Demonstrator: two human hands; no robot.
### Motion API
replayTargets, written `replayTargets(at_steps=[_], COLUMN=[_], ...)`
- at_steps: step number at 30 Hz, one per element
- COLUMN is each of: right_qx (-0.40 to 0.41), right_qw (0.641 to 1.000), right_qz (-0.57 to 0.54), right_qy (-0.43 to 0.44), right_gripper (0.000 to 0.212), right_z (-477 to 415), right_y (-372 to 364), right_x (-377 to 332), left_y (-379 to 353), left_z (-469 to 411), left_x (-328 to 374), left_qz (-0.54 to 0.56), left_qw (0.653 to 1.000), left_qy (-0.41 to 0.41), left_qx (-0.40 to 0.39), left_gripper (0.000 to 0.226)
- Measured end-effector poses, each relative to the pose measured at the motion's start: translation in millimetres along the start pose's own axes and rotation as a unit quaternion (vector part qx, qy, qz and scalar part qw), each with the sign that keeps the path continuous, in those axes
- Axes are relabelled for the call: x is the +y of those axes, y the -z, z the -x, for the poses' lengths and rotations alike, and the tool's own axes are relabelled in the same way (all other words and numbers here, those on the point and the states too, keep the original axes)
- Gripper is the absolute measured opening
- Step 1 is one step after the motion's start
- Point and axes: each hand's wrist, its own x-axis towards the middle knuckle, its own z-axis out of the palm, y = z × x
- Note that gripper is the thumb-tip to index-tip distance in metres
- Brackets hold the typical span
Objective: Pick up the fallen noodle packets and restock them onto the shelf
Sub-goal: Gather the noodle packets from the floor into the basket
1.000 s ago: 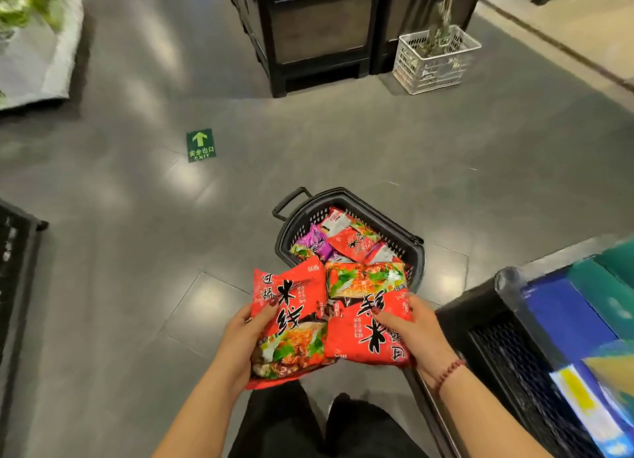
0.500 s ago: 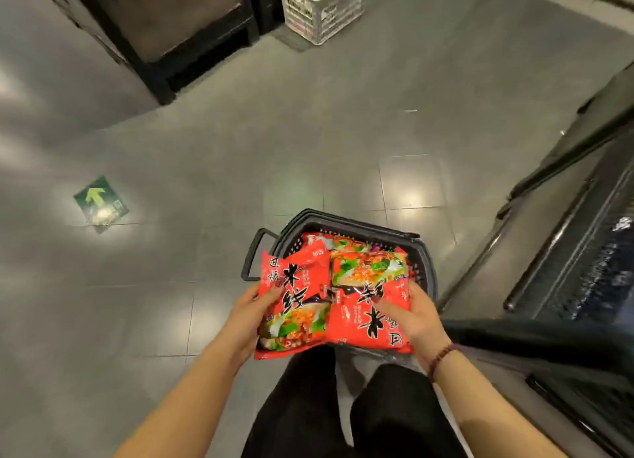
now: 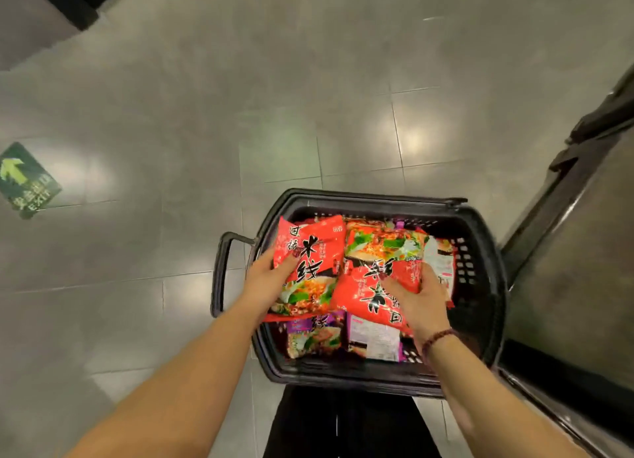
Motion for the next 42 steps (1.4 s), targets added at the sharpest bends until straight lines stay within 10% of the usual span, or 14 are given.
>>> replayTargets(at_steps=[9,12,16,23,29,33,42], right_qx=[0.032,0.110,0.019,-0.005,-0.023,-0.021,0.060], right_qw=[0.990,0.899,0.753,0.693,0.686,0.732,0.806], right_qz=[0.128,0.366,0.551,0.628,0.644,0.598,0.471], right_qy=[0.046,0.214,0.359,0.353,0.339,0.325,0.354], right_gripper=[0.057,0.089,0.077,0.066,0.066,0.062,0.043], right_z=[-94.1,-93.4,-94.5,-111.1,-107.2,-83.3,62.0], right_y=[-33.5,-38.0,-42.4,-55.2,-57.7,-47.3,21.3], right_x=[61.4,66.8,74.0,87.5,79.8,55.4,2.5], left_y=[-33.1,-36.3,-36.3,-38.8,-43.1,-38.9,-7.5], left_z=[-87.6,-80.3,-85.3,-102.4,-96.2,-63.6,83.0], left_x=[-45.5,-59.7,-73.7,-81.0,-61.9,-45.2,21.7], left_qz=[-0.210,-0.378,-0.547,-0.660,-0.707,-0.653,-0.557], left_qw=[0.958,0.855,0.717,0.670,0.646,0.700,0.712], left_qy=[-0.156,-0.327,-0.429,-0.339,-0.284,-0.286,-0.427], left_qx=[0.117,0.139,0.057,0.008,-0.037,-0.026,-0.009], left_gripper=[0.047,0.069,0.063,0.059,0.059,0.063,0.049])
